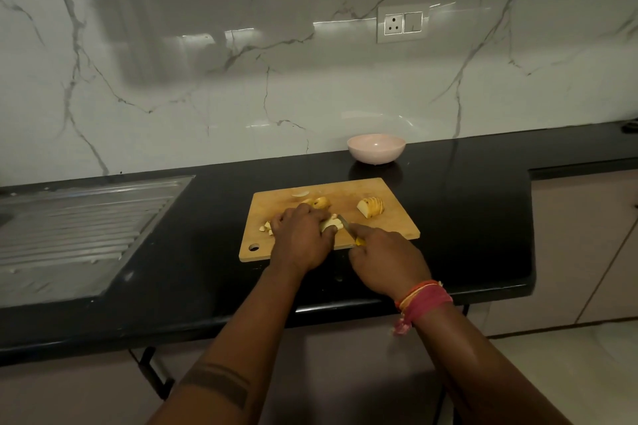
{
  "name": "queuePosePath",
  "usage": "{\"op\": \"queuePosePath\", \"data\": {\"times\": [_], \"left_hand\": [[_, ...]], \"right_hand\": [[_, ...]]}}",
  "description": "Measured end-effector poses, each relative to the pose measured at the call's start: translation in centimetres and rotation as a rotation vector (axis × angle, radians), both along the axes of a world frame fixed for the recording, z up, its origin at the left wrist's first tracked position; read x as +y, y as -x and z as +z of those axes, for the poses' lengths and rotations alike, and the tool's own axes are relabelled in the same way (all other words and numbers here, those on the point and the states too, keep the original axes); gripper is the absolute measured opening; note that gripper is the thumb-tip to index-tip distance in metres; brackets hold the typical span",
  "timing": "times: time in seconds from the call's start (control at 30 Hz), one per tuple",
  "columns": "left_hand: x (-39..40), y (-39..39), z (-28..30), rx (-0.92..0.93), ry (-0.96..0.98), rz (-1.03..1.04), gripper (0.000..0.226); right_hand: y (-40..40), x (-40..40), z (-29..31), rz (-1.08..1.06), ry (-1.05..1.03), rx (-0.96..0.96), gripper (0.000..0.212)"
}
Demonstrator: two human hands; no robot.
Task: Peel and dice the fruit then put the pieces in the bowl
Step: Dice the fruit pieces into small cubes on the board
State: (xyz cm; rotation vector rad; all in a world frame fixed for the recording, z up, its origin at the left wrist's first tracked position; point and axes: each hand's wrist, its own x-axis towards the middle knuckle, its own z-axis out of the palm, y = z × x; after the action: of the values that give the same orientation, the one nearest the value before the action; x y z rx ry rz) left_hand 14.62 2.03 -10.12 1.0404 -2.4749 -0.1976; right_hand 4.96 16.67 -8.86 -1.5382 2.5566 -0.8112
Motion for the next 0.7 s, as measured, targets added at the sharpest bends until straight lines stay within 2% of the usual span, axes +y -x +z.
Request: {"op": "queuePosePath", "data": {"times": [0.23, 0.43, 0.7], "left_hand": [[0.15, -0.12, 0.22, 0.012, -0.016, 0.006, 0.044], [0.27, -0.62, 0.45, -0.010, 0.059, 0.085, 0.050], [0.22, -0.17, 0.63, -0.046, 0.102, 0.055, 0.046]], "right_hand": [[0.59, -0.26, 0.48, -0.026, 0.026, -0.102, 0.050], [0.47, -0.62, 0.50, -0.021, 0.015, -0.073, 0.049], [0.72, -0.57, 0.45, 0.019, 0.001, -0.076, 0.048]]}}
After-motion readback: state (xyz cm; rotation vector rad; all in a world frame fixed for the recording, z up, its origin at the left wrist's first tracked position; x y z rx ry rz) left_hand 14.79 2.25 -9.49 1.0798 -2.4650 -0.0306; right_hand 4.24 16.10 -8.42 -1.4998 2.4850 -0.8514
